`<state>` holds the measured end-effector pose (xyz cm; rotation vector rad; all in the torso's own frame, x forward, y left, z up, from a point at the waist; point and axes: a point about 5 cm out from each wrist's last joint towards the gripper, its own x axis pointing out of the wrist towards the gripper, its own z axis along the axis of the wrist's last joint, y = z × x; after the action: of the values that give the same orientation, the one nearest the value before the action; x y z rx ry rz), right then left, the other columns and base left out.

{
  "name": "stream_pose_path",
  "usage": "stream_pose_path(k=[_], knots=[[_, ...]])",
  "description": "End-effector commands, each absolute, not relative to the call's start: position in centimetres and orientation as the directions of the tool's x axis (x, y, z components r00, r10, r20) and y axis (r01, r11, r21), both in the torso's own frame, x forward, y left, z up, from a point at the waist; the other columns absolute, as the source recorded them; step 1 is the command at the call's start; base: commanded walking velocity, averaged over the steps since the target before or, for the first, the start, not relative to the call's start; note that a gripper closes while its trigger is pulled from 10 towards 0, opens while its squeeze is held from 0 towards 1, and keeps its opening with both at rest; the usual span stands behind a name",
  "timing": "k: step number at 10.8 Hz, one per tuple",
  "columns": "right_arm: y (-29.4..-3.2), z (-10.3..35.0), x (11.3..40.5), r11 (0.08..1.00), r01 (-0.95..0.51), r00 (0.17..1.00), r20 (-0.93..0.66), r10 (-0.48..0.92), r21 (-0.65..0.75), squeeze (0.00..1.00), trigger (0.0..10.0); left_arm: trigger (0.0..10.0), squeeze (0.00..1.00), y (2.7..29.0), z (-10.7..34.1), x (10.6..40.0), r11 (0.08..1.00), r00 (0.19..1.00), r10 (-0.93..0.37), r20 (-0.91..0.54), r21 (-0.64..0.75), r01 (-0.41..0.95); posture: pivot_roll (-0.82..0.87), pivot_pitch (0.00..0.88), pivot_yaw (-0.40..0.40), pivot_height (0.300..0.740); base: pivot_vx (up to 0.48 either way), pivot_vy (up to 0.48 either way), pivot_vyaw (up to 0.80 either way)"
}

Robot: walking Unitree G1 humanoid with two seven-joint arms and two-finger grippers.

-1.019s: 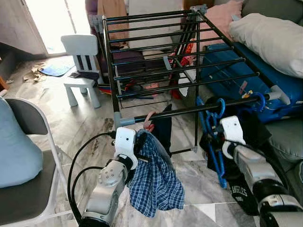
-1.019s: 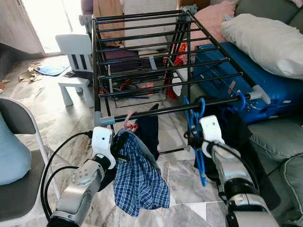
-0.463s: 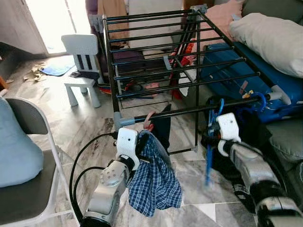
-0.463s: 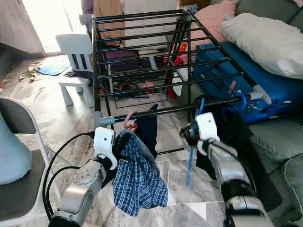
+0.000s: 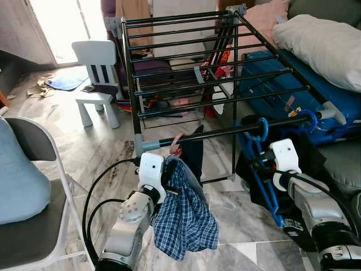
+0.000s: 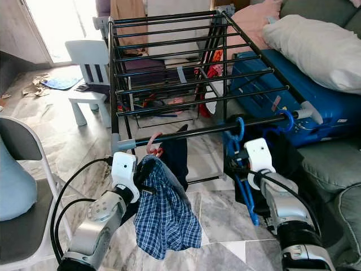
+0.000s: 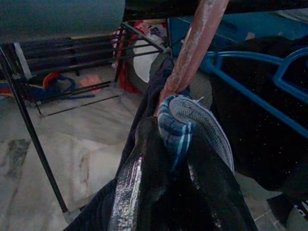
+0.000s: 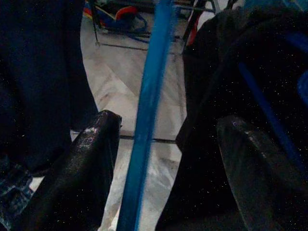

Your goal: Hang hanger

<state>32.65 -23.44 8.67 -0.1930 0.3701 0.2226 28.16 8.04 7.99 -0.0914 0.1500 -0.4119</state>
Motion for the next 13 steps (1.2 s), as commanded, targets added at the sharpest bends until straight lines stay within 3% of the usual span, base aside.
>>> stream_pose_path(k=[1, 3, 4, 13], knots=[[-23.5, 9.4, 32.9, 0.958, -0.245, 0.915, -0.361, 0.178, -0.15, 0.0, 10.0, 10.0, 0.0, 8.1, 8.2, 28.6, 0.913, 0.906, -0.405, -0.126, -0.105, 0.394, -0.15, 0.0, 0.04, 0.74, 0.0, 0.0, 0.0], [-23.0, 9.3, 32.9, 0.951, -0.275, 0.907, -0.368, 0.207, -0.142, 0.0, 10.0, 10.0, 0.0, 8.1, 8.2, 28.5, 0.913, 0.905, -0.405, -0.13, -0.102, 0.394, -0.14, 0.0, 0.035, 0.74, 0.0, 0.0, 0.0], [-22.7, 8.9, 32.7, 0.946, -0.299, 0.893, -0.387, 0.231, -0.124, 0.0, 0.0, 10.0, 0.0, 8.1, 8.1, 28.5, 0.915, 0.906, -0.402, -0.132, -0.101, 0.391, -0.14, 0.0, 0.031, 0.74, 0.0, 0.0, 0.0], [-23.3, 7.0, 31.7, 0.94, -0.32, 0.857, -0.46, 0.234, -0.12, 0.0, 0.0, 10.0, 0.0, 8.1, 7.8, 28.4, 0.915, 0.902, -0.402, -0.157, -0.089, 0.392, -0.13, 0.0, 0.029, 0.74, 0.0, 0.0, 0.0]])
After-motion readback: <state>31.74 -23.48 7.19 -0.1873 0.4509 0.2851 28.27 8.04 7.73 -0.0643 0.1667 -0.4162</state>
